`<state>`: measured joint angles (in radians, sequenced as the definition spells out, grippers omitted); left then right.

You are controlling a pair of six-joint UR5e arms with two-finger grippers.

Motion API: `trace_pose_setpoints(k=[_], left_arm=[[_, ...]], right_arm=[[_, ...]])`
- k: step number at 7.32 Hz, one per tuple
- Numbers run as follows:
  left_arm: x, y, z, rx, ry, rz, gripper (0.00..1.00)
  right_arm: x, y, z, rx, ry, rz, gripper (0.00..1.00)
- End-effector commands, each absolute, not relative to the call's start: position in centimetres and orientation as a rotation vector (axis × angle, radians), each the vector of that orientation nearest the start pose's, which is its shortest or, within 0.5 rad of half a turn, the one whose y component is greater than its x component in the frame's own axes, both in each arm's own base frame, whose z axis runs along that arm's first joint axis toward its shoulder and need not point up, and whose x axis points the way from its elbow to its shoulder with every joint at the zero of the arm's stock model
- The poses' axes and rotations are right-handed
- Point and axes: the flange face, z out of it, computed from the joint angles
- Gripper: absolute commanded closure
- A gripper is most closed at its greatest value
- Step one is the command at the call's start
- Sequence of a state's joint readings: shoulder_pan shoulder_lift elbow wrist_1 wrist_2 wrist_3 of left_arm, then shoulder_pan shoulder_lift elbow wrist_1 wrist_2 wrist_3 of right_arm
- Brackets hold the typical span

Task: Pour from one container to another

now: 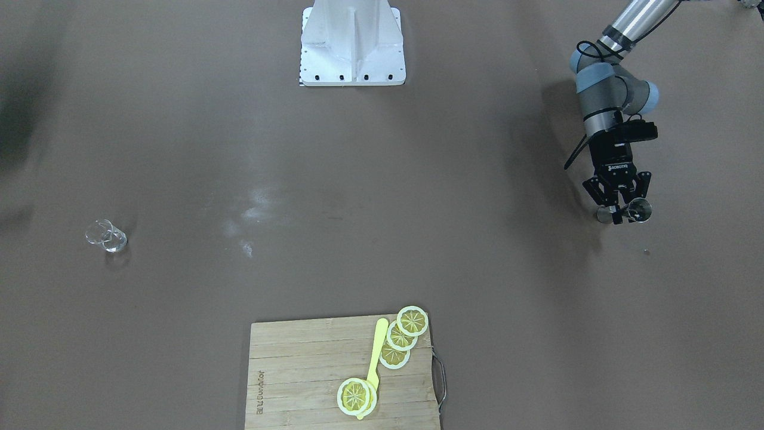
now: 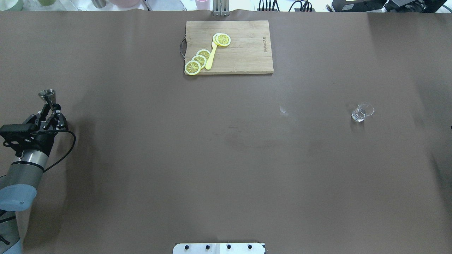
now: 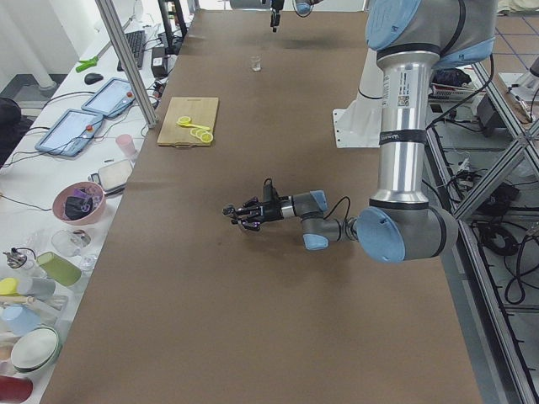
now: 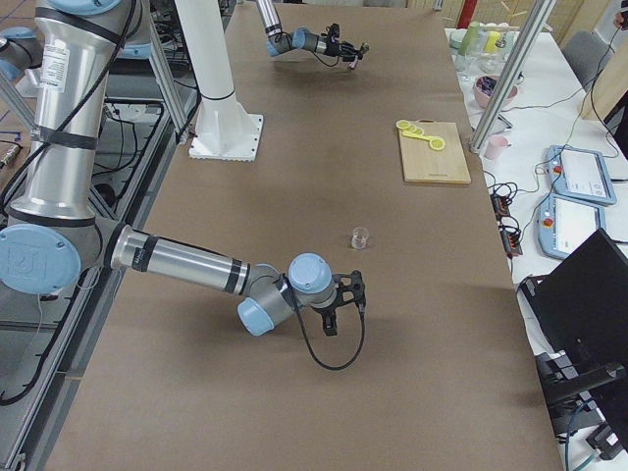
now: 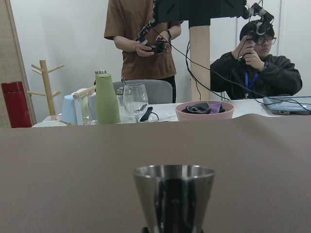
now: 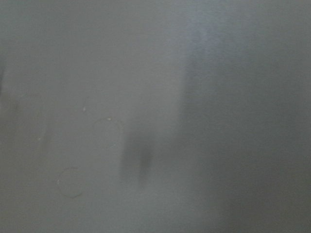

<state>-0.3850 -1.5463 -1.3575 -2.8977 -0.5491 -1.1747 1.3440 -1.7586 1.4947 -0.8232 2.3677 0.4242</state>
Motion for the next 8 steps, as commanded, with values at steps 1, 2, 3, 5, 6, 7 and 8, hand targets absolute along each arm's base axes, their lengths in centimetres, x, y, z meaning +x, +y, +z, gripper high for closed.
trace_pose_setpoints(k=[1, 2, 3, 5, 6, 7, 8], left_arm=[[34.8, -37.6, 61.4, 1.223, 0.566, -0.545, 0.57], [34.7, -37.6, 61.3, 1.223, 0.567, -0.544, 0.57], [34.7, -37.6, 61.3, 1.223, 0.568, -0.545, 0.57], [35.3, -37.5, 57.3, 1.212, 0.627, -0.465, 0.06], [35.5, -37.7, 55.0, 1.206, 0.652, -0.402, 0.03], [34.7, -38.5, 53.0, 1.201, 0.68, -0.366, 0.03], [34.1, -39.3, 52.5, 1.187, 0.697, -0.341, 0.03]], right_arm=[[1.0, -43.6, 70.8, 0.067, -0.816, 0.007, 0.0], [4.1, -43.0, 71.6, 0.03, -0.806, -0.029, 0.0], [5.0, -43.3, 71.2, -0.005, -0.793, -0.066, 0.0], [6.2, -43.2, 71.0, 0.004, -0.792, -0.071, 0.0], [6.0, -43.1, 71.1, -0.038, -0.793, -0.058, 0.0], [6.3, -43.5, 70.2, -0.031, -0.781, -0.058, 0.0], [6.3, -43.6, 70.1, -0.028, -0.781, -0.059, 0.0]])
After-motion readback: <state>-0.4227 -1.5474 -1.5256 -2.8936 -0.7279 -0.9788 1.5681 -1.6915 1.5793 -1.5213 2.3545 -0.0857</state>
